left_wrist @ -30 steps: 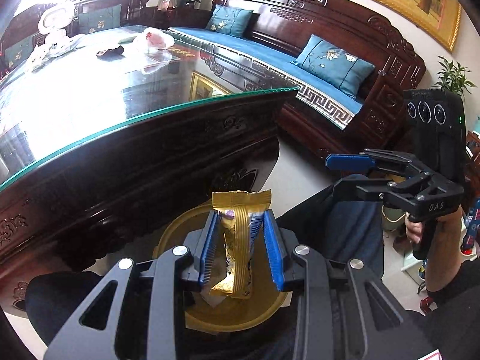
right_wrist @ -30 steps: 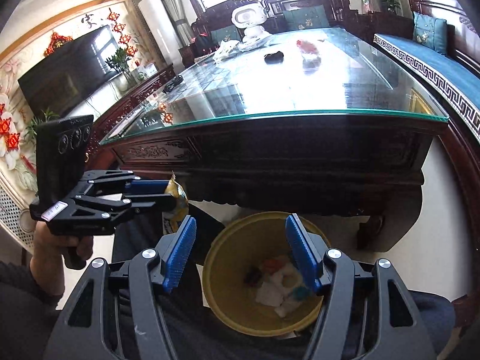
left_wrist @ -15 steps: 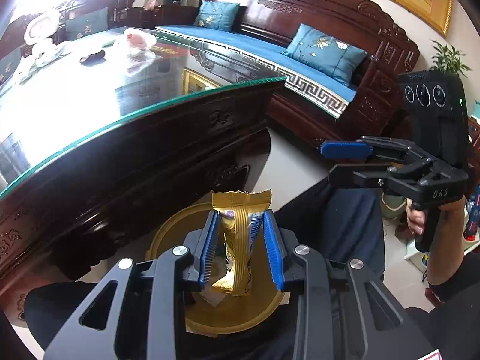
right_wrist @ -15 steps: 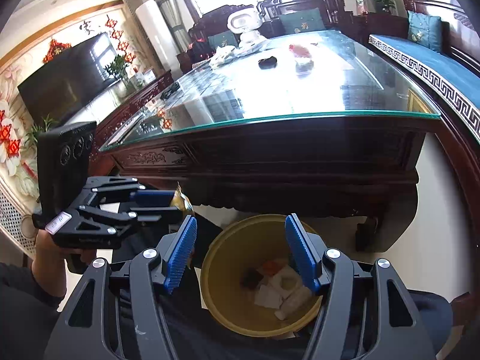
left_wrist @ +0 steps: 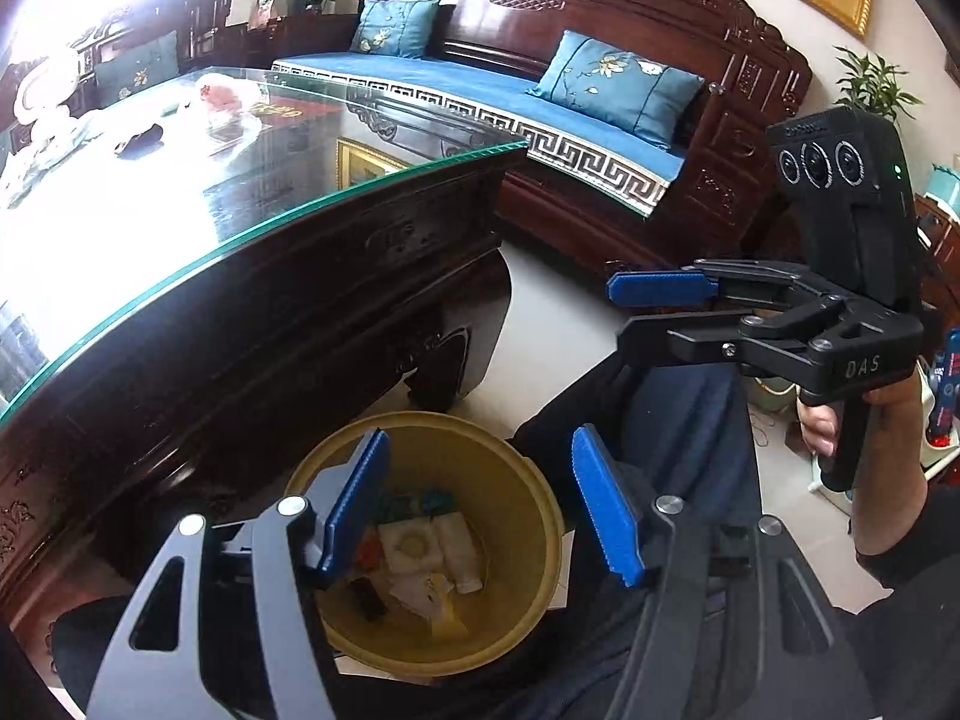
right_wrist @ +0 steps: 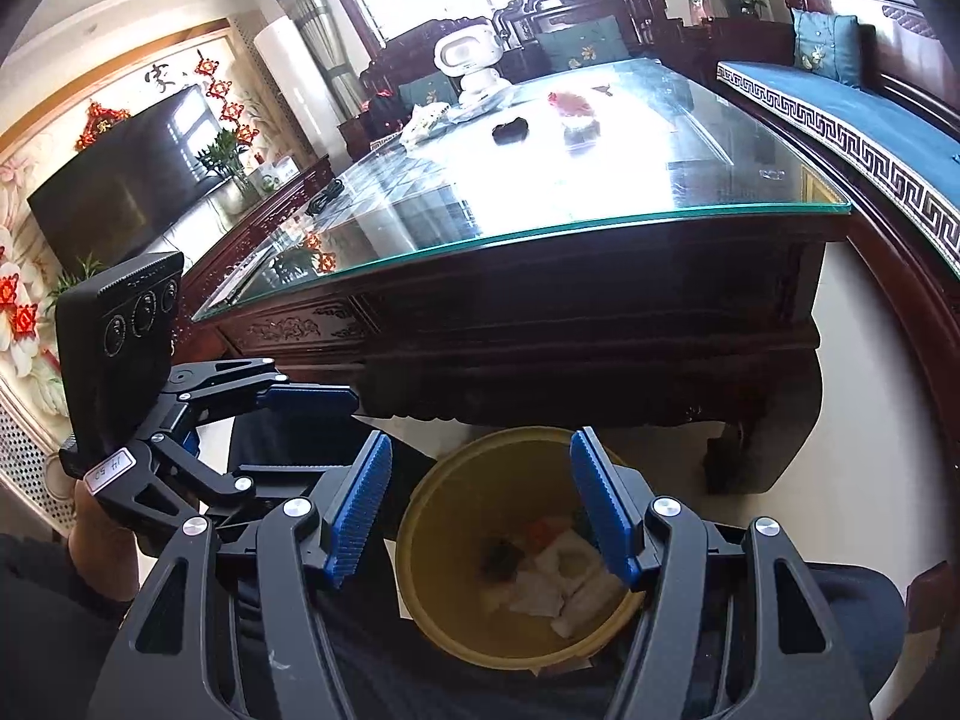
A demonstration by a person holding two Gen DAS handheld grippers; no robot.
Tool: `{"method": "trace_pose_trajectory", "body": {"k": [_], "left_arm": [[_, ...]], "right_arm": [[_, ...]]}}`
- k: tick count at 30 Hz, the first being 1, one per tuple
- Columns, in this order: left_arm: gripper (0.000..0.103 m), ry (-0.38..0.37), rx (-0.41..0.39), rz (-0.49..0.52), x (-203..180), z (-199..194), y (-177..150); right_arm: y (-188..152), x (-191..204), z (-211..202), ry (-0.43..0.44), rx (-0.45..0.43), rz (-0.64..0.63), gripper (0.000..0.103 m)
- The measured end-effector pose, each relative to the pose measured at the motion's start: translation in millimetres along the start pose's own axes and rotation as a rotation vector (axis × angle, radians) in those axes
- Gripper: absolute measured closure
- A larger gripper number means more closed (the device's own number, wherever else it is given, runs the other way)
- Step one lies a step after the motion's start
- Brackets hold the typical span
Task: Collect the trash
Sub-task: 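Carry both items to yellow bin and open both tools to drop them, then move both open tools back over the table toward remaining trash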
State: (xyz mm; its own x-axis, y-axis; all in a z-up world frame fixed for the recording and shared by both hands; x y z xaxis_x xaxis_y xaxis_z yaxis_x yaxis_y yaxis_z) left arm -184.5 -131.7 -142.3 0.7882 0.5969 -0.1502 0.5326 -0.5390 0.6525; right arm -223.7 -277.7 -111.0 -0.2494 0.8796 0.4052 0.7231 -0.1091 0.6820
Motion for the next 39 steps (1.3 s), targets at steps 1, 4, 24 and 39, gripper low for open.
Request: {"method": "trace_pose_trajectory", "body": {"k": [1, 4, 24, 39], "left_arm": [[0.040, 0.005, -0.003, -0.006, 2.7, -0.8, 0.7], [0.040, 0.025, -0.020, -0.030, 13.1, -6.7, 4.3], [0.005, 0.158, -0.173, -0.180, 134.2, -21.4, 126.9], [0.004, 0.180, -0.172, -0.305, 265.1, 33.1, 206.9]], "right_arm": [[-0.7, 0.5, 0.6, 0.002, 0.002, -0.002, 0.042], [-0.1, -1.6, 2.9, 0.002, 0.008, -0.001, 0.042], [132.3, -14.8, 47.9, 0.058, -0.053, -0.032, 0.042], [245.9, -77.6, 130.1, 0.022, -0.045, -0.005, 0.039]]}}
Point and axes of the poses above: each gripper's, at about its wrist camera, not at the fingertips, and z roughly the way its jaws point, x to its left, y to its top, the point moved 5 cm from there along z, roughly the way its jaws point, and after that the axes turned 3 degrees about y, right-handed, at the moved point
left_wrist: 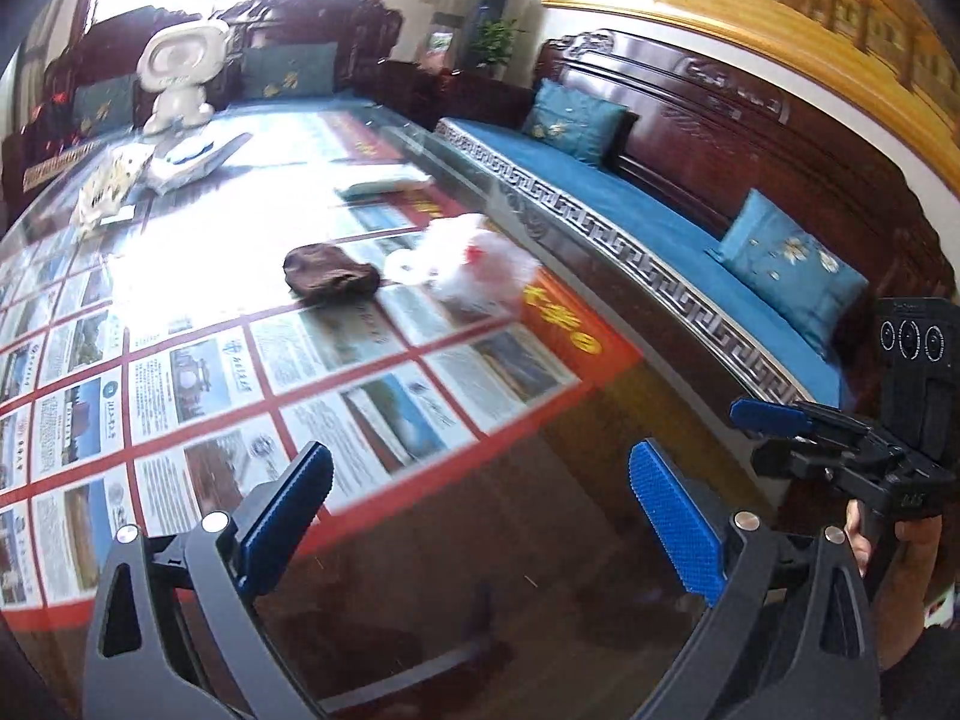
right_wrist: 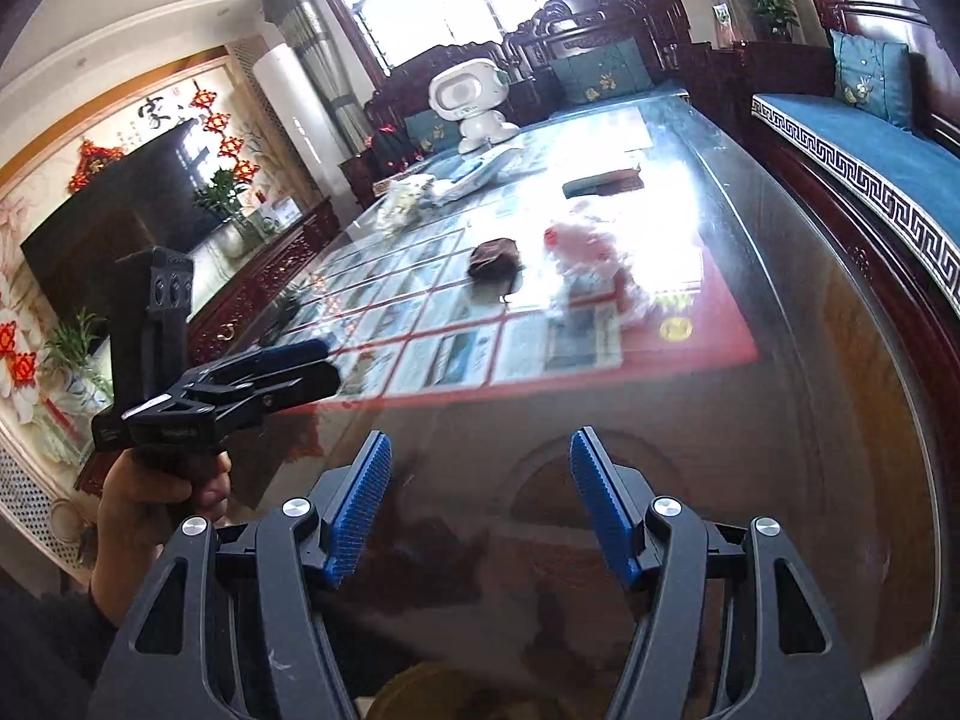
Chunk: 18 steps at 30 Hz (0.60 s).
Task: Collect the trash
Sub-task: 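Move both open tools back over the table toward remaining trash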
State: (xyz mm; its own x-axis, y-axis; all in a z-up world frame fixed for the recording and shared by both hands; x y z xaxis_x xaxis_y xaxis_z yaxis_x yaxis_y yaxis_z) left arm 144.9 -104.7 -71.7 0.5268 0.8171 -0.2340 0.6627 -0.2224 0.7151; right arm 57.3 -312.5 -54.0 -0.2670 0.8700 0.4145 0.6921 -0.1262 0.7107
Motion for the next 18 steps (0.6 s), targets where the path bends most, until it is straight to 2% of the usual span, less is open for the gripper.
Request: {"method": "trace_pose_trajectory", "body": {"k": [3, 7, 12, 16, 18], "left_arm": [[0.004, 0.005, 0.007, -0.035, 18.3, 19.5, 13.8], [0.004, 0.011, 0.010, -0.060, 37.6, 40.0, 29.3], [0.004, -0.001, 0.004, -0.071, 50.6, 61.5, 46.4], [0.004, 0.011, 0.003, -0.058, 55.5, 75.2, 56.2], [0.004, 0.014, 0.005, -0.060, 57.2, 78.6, 58.9]], "right_arm": [[25.4, -20.1, 27.7, -0.041, 0.016, 0.008, 0.033], [58.4, -35.9, 67.0, -0.041, 0.042, -0.002, 0.032], [94.9, -46.5, 100.7, -0.057, 0.030, -0.021, 0.027], [112.1, -56.1, 121.9, -0.120, 0.020, -0.054, 0.026], [115.0, -59.6, 135.4, -0.131, 0.042, -0.069, 0.026]]}}
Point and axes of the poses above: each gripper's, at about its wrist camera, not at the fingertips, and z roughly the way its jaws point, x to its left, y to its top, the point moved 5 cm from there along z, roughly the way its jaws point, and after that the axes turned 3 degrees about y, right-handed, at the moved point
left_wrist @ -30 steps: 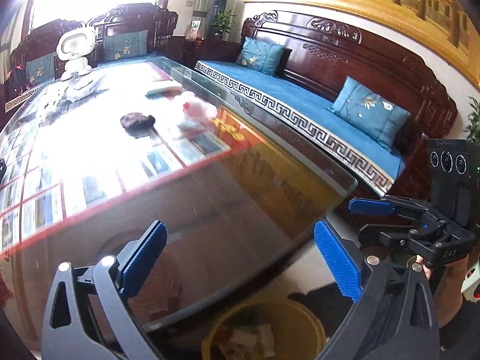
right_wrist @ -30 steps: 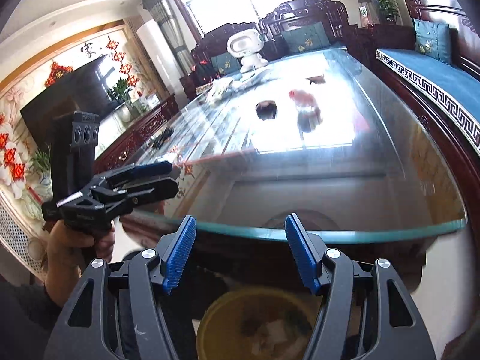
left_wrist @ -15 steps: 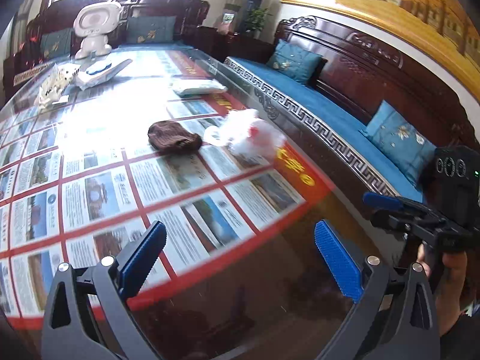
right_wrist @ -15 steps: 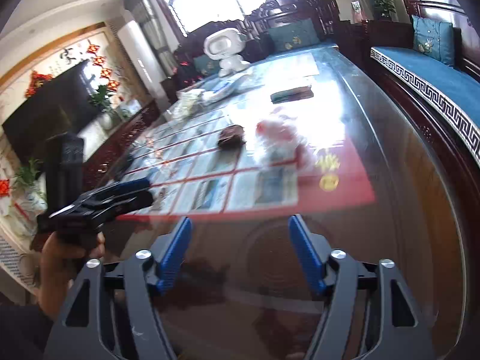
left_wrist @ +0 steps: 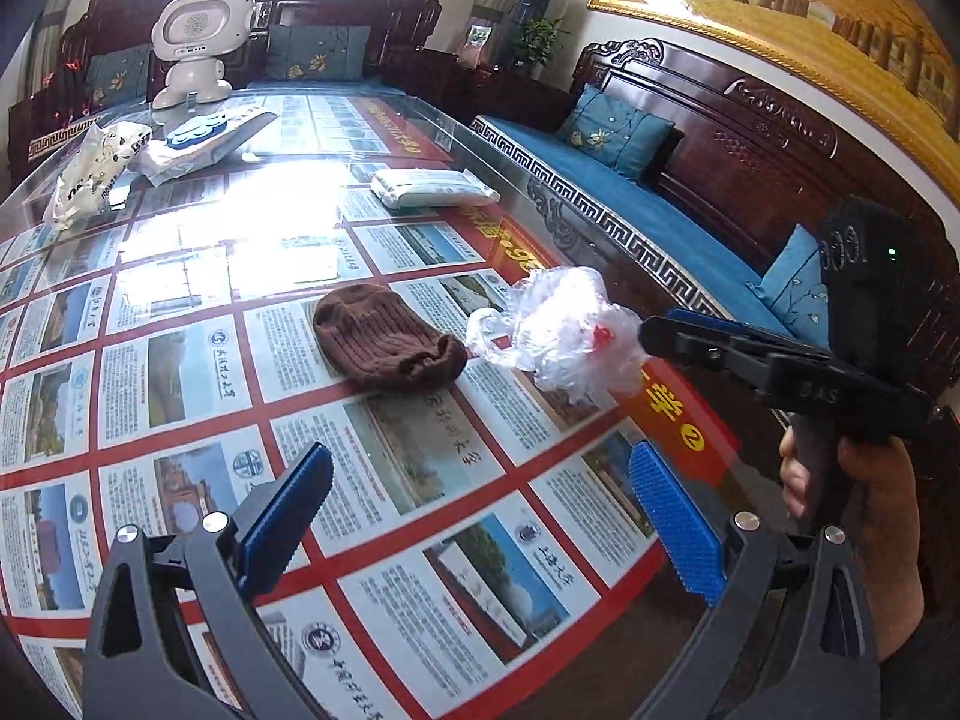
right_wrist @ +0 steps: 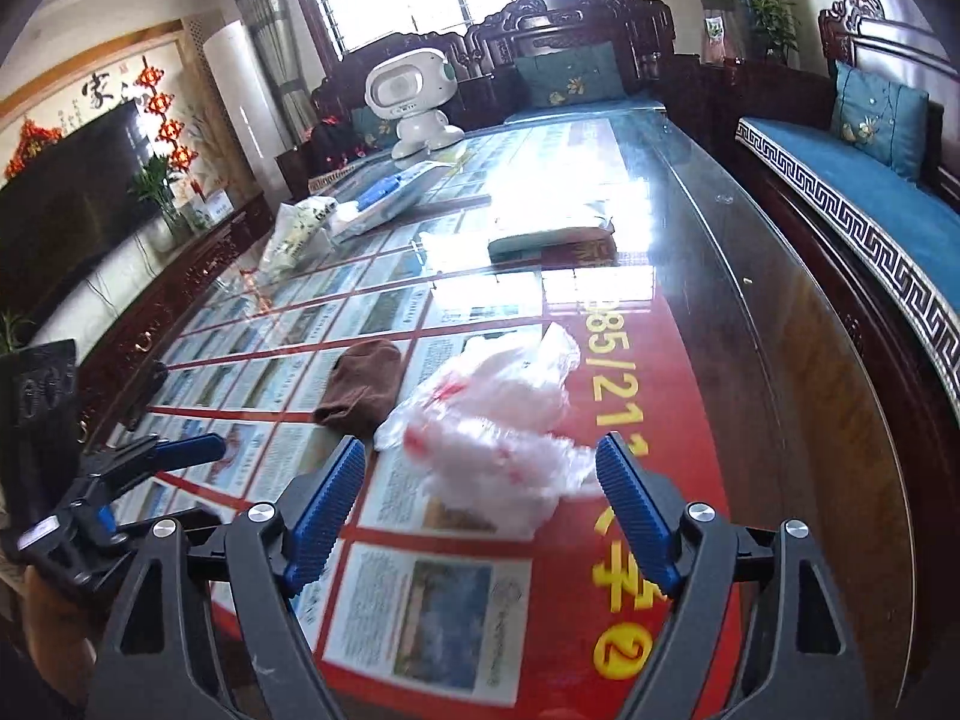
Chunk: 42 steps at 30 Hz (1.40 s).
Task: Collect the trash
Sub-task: 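Move both open tools back over the table toward remaining trash, then grasp clear plastic bag with right tool while left tool grasps brown knit cloth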
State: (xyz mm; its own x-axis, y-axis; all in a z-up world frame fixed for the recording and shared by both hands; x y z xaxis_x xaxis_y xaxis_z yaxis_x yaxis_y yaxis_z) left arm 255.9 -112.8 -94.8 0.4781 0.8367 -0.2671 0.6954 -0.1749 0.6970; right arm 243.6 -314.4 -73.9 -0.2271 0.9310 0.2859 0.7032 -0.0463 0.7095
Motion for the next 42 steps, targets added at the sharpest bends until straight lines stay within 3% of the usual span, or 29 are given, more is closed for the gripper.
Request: {"method": "trace_pose_trajectory", "body": {"k": [7, 12, 18, 26, 31, 34, 39, 42], "left_arm": [[0.004, -0.002, 0.003, -0.016, 5.9, 6.7, 2.9], [0.004, 0.009, 0.007, -0.030, 10.1, 10.4, 4.8], [0.004, 0.030, 0.002, -0.045, 14.6, 17.2, 11.2], [0.004, 0.048, -0.039, -0.085, 22.0, 37.7, 33.8], [0.004, 0.130, -0.002, -0.096, 28.7, 60.9, 44.2], [0.004, 0.201, 0.028, -0.053, 27.8, 70.8, 44.7], [0.005, 0.185, 0.088, -0.049, 28.1, 82.6, 39.5], [0.021, 0.176, 0.085, -0.036, 27.8, 81.2, 39.5]], "right_arm": [[-6.2, -0.6, 33.1, -0.033, 0.098, -0.013, 0.030], [-9.8, -0.2, 37.4, -0.007, 0.124, -0.017, 0.061], [-12.9, 1.2, 28.1, 0.025, 0.106, -0.035, 0.083], [-6.4, -0.5, 7.1, 0.071, 0.056, -0.018, 0.085], [-7.0, -5.7, 4.8, 0.092, 0.048, 0.015, 0.085], [-9.2, -7.5, 4.5, 0.099, 0.051, 0.023, 0.085], [-12.8, -10.0, 6.4, 0.110, 0.061, 0.038, 0.085], [-13.2, -10.3, 6.2, 0.117, 0.063, 0.040, 0.085]]}}
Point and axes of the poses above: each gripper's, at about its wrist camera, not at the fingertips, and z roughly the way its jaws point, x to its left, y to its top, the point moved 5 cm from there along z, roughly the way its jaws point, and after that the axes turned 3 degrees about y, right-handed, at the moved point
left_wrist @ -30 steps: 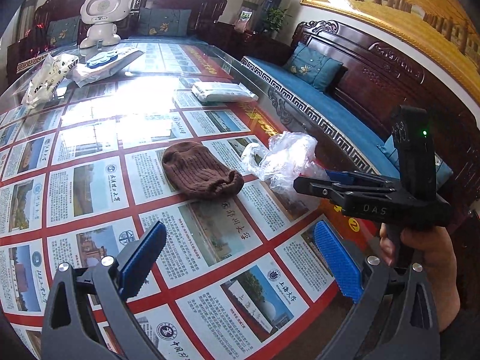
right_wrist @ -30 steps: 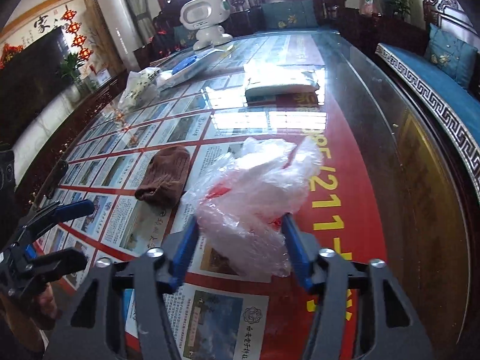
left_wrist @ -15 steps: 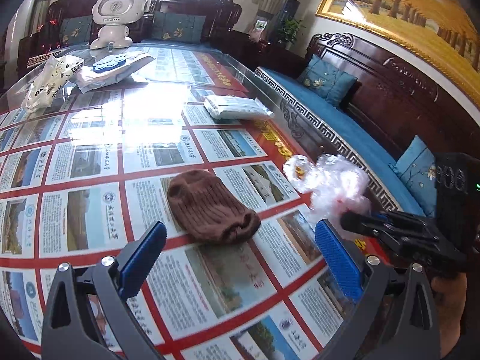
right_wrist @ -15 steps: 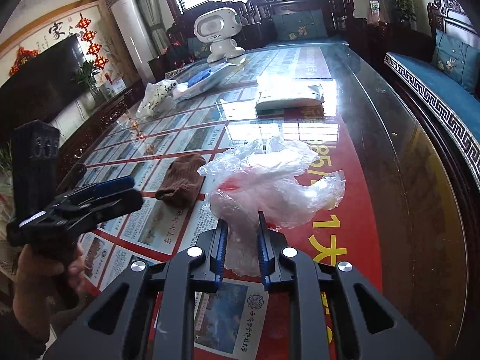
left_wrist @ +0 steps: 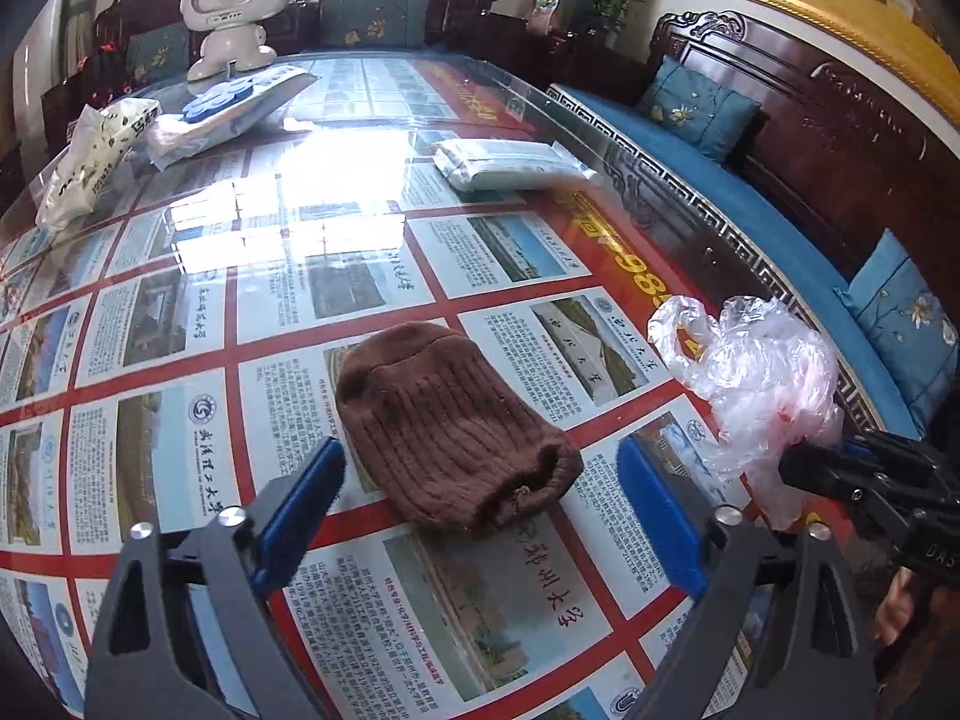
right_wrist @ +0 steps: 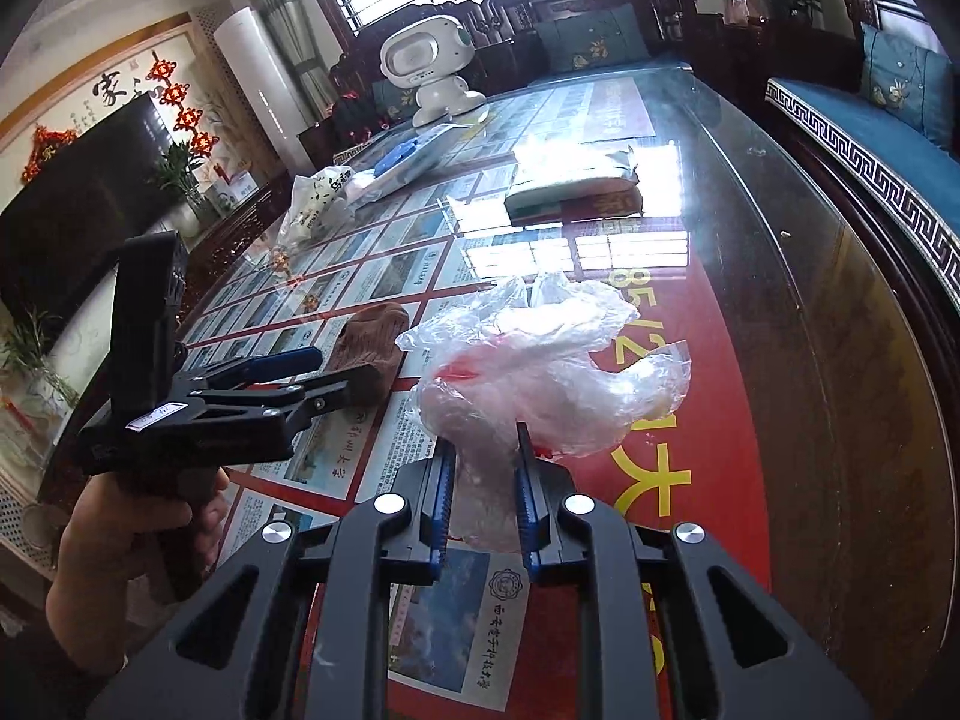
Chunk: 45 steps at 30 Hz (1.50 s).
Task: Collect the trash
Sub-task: 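Grasp clear plastic bag with right tool while left tool grasps brown knit cloth, then carry both items to yellow bin and open both tools to drop them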
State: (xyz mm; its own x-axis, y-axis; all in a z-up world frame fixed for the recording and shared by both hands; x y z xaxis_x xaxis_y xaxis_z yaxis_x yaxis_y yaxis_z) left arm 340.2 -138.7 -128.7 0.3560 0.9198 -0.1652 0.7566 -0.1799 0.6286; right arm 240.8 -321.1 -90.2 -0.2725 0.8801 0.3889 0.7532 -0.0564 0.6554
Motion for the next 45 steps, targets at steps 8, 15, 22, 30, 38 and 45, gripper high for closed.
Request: {"method": "trace_pose_trajectory", "body": {"k": [8, 15, 22, 30, 38, 45], "left_arm": [[0.079, -0.071, 0.033, -0.003, -0.4, -6.0, -3.8], [0.083, -0.097, -0.023, 0.060, -12.0, -31.6, -16.0], [0.083, -0.122, -0.044, 0.060, -13.1, -53.2, -24.2], [0.083, -0.152, -0.078, 0.064, -17.3, -88.3, -34.2], [0.083, -0.123, -0.076, 0.107, -25.7, -105.9, -47.8], [0.031, 0.008, -0.049, 0.130, -22.6, -75.1, -42.8]], "right_arm": [[-2.0, -1.8, -2.0, 0.017, -0.005, 0.022, 0.085], [-4.2, 2.4, -6.7, 0.024, -0.008, 0.020, 0.085], [-8.7, 14.7, -17.4, 0.012, -0.006, -0.010, 0.085], [-14.1, 33.3, -40.0, 0.014, -0.024, -0.038, 0.085], [-25.0, 42.5, -54.4, 0.004, -0.026, -0.032, 0.085], [-24.2, 41.6, -61.6, 0.004, -0.041, -0.031, 0.085]]}}
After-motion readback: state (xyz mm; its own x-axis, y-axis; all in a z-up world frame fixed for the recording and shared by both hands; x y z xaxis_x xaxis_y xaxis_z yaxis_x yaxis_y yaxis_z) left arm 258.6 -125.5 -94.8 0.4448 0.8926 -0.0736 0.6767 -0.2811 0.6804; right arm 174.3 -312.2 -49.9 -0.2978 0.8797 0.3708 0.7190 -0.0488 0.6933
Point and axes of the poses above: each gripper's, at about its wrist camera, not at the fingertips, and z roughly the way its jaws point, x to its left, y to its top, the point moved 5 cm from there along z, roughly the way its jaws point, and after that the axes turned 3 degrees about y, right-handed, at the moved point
